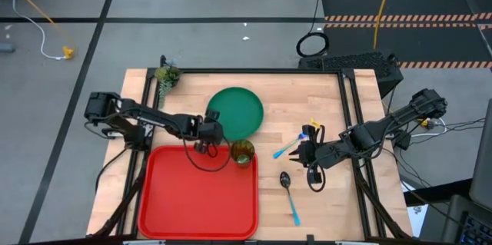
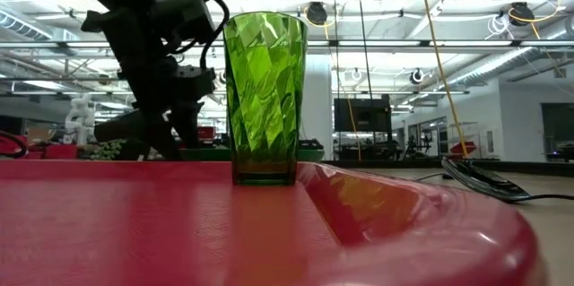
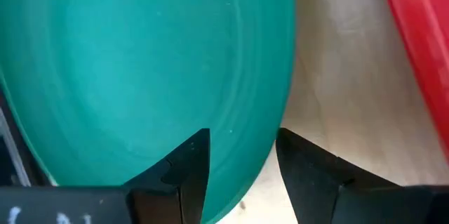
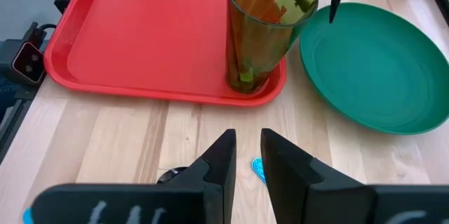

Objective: Pick and place plate/cup/fork/spoon on tray
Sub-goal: Put the green plate on the red tray

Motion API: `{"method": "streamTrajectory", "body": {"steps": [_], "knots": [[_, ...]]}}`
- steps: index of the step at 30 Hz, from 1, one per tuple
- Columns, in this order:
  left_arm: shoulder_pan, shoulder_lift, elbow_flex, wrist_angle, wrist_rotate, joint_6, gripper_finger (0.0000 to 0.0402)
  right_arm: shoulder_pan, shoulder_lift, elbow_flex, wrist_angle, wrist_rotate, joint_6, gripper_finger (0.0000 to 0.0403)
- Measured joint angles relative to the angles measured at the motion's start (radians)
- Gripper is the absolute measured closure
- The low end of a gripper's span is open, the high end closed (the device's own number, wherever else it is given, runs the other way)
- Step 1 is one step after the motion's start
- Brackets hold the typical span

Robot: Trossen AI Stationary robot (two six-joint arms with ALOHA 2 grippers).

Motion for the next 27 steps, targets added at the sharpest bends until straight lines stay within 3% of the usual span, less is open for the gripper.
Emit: {"method": "streamTrajectory", "body": {"steps": [4, 14, 21, 27], "knots": [[0.012, 0.034, 0.0, 0.023, 0.0, 0.042, 0.0257, 0.0, 0.0, 0.0, 0.0, 0.0, 0.002, 0.0341], [-0.004, 0.011, 0.003, 0.031, -0.009, 0.042, 0.0387, 0.0, 0.0, 0.0, -0.022, 0.005, 0.007, 0.0342], [-0.03, -0.078, 0.027, -0.015, 0.007, 0.025, 0.0381, 0.0, 0.0, 0.0, -0.024, 0.008, 0.06, 0.0342], [-0.079, -0.152, 0.073, -0.185, -0.046, -0.091, 0.0391, 0.0, 0.0, 0.001, -0.06, 0.009, 0.123, 0.0342]]}}
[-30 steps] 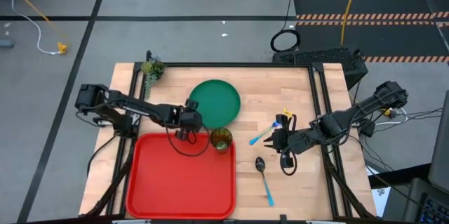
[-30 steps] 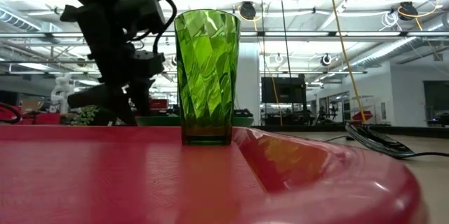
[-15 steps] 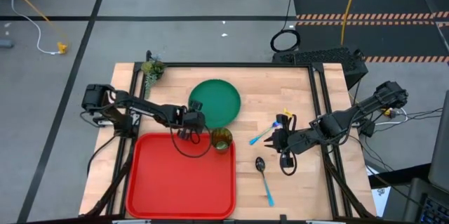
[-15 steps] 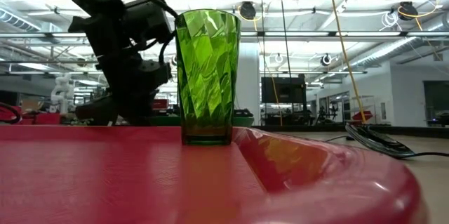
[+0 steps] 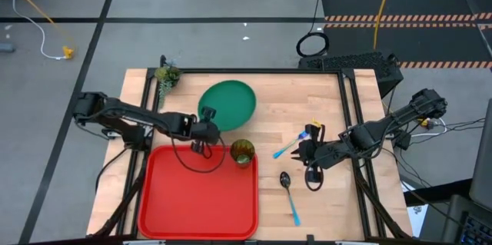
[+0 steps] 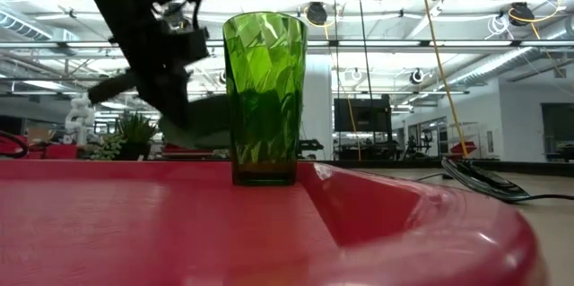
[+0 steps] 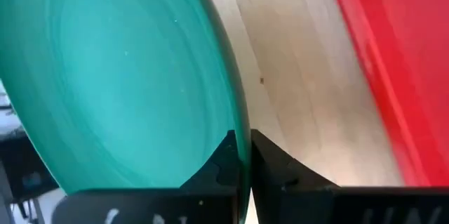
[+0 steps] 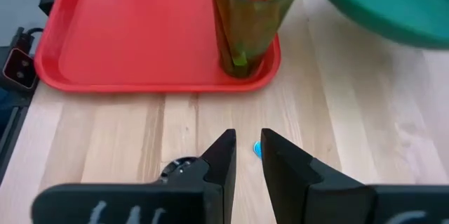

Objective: Pick and place plate/cup/fork/spoon on tray
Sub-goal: Put the green plate on the red tray

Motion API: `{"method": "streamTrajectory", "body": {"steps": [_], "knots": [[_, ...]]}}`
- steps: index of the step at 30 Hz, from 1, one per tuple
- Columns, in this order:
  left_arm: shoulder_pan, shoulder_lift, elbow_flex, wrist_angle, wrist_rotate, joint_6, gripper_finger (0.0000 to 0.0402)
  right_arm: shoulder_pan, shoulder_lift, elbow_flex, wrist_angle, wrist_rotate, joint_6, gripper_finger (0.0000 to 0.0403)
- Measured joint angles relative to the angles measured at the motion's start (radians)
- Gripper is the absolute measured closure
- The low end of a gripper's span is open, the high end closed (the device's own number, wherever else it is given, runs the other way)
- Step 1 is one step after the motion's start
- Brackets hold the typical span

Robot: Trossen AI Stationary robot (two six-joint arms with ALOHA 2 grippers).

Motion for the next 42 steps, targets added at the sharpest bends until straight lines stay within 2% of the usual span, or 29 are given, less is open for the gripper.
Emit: {"method": "streamTrajectory", "body": {"steps": [6, 16, 20, 25, 33, 38, 42], "knots": [[-0.114, -0.018, 0.086, -0.229, -0.07, -0.174, 0.0392, 0.002, 0.001, 0.0, -0.032, 0.029, 0.07, 0.0342], [-0.332, -0.019, 0.206, -0.573, -0.155, -0.69, 0.0392, 0.05, 0.001, -0.095, 0.12, 0.051, 0.183, 0.0342], [-0.449, -0.019, 0.228, -0.624, -0.146, -0.855, 0.0392, 0.083, 0.001, -0.113, 0.15, 0.051, 0.263, 0.0342], [-0.617, -0.005, 0.262, -0.625, -0.136, -0.977, 0.0392, 0.138, 0.007, -0.115, 0.192, 0.065, 0.333, 0.0342], [-0.806, 0.139, 0.372, -0.706, -0.051, -1.171, 0.0392, 0.236, 0.051, -0.115, 0.255, 0.162, 0.398, 0.0342], [-0.867, 0.272, 0.485, -0.767, 0.036, -1.234, 0.0392, 0.274, 0.092, -0.115, 0.329, 0.166, 0.42, 0.0342], [-0.895, 0.37, 0.587, -0.771, 0.057, -1.239, 0.0392, 0.297, 0.124, -0.115, 0.395, 0.166, 0.423, 0.0342]]}}
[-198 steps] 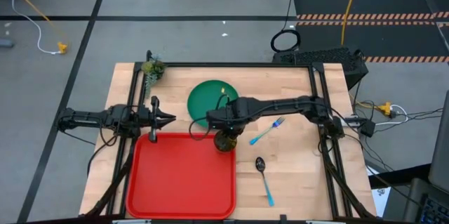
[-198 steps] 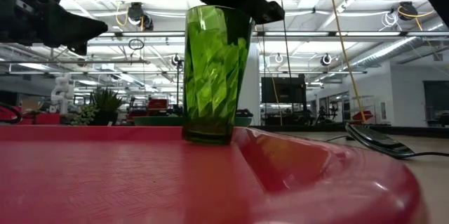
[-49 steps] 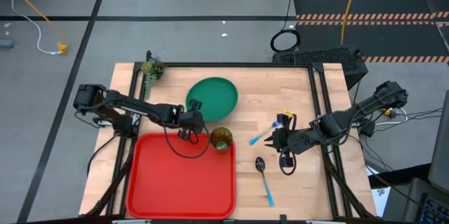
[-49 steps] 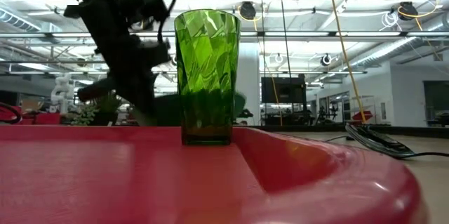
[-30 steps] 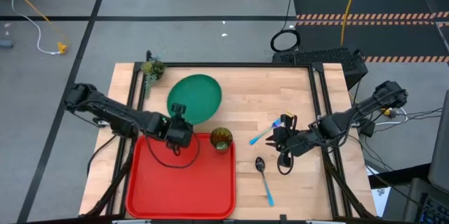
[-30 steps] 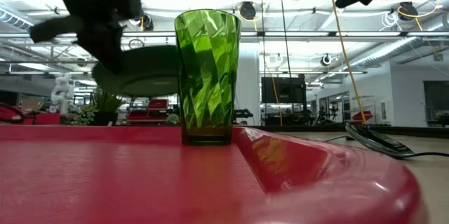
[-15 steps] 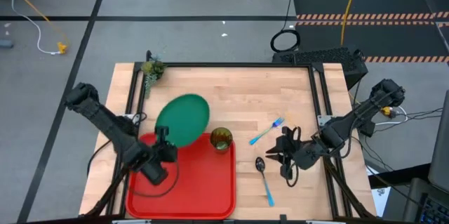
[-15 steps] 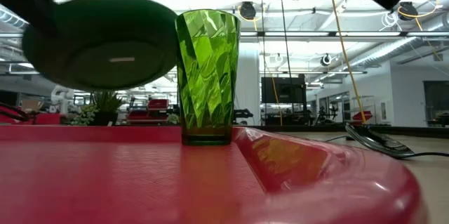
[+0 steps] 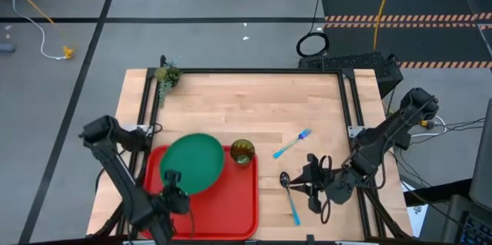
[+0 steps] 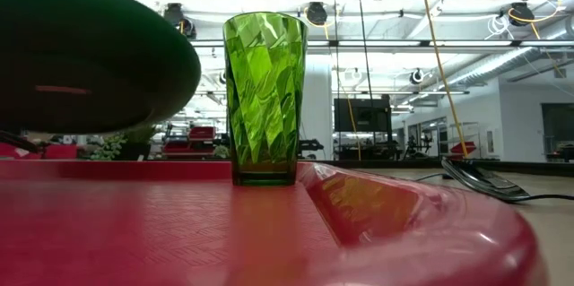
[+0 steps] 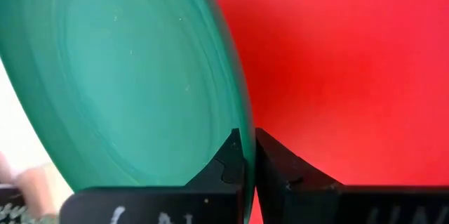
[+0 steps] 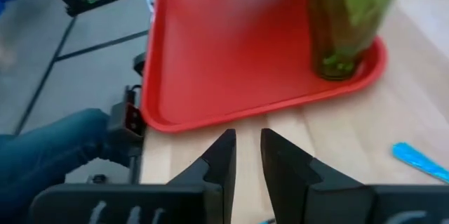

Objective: Pick and place plate/cup/fork/spoon on tray
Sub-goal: Put the green plate on the red tray

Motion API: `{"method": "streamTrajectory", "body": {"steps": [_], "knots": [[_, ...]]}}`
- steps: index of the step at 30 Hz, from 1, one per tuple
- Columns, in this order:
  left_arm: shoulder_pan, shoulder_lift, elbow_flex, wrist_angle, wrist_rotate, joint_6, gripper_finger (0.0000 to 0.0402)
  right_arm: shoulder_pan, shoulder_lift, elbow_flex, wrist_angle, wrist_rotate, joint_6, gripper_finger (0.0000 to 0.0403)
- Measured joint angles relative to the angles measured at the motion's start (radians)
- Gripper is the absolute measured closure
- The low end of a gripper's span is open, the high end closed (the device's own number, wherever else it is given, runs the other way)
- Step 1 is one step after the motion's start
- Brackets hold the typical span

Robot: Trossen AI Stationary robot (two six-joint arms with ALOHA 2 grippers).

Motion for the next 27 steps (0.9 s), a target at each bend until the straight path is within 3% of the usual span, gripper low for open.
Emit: {"method": "streamTrajectory", "body": {"steps": [6, 13, 27], "knots": [[-0.015, 0.12, 0.13, 0.003, 0.03, -0.02, 0.0392, 0.037, 0.043, 0.0, 0.063, 0.0, 0.033, 0.0342], [-0.017, 0.228, 0.184, 0.043, 0.087, -0.051, 0.0389, 0.093, 0.063, 0.0, 0.113, 0.049, 0.056, 0.0342], [-0.002, 0.361, 0.27, 0.051, 0.049, 0.012, 0.0388, 0.207, 0.063, 0.0, 0.183, 0.203, 0.07, 0.0342]]}}
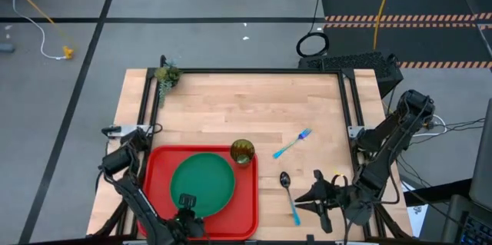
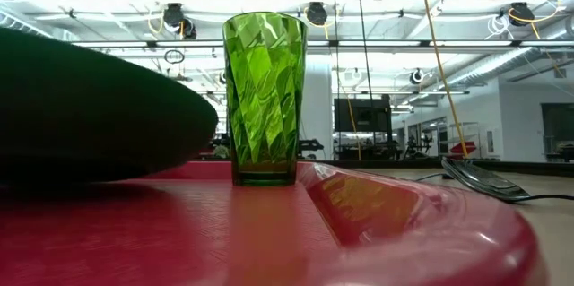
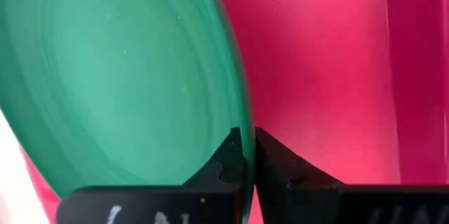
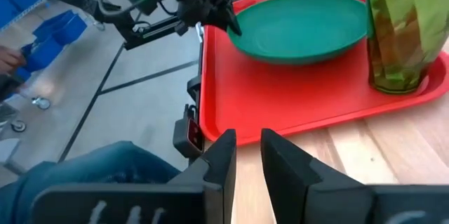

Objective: Pick and place plate/cup/fork/spoon on tray
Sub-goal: Put the green plate on the red tray

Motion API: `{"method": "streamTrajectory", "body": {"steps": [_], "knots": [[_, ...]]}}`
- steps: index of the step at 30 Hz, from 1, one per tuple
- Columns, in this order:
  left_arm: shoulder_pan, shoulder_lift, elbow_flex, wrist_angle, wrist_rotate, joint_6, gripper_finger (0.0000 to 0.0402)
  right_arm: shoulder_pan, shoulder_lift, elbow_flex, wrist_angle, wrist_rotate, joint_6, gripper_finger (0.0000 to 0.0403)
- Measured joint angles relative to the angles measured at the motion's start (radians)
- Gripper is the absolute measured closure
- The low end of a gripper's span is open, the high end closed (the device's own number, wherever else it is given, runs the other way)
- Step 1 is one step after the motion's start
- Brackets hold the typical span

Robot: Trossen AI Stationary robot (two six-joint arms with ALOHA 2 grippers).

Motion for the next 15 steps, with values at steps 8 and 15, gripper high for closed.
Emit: {"method": "streamTrajectory", "body": {"steps": [8, 15], "knots": [[0.025, -0.001, -0.003, 0.056, -0.034, 0.064, 0.0382, 0.014, 0.005, 0.0, 0.022, 0.014, 0.013, 0.0342], [0.045, -0.002, -0.003, 0.079, -0.03, 0.087, 0.0379, 0.014, 0.015, 0.0, 0.054, 0.0, -0.014, 0.0342]]}}
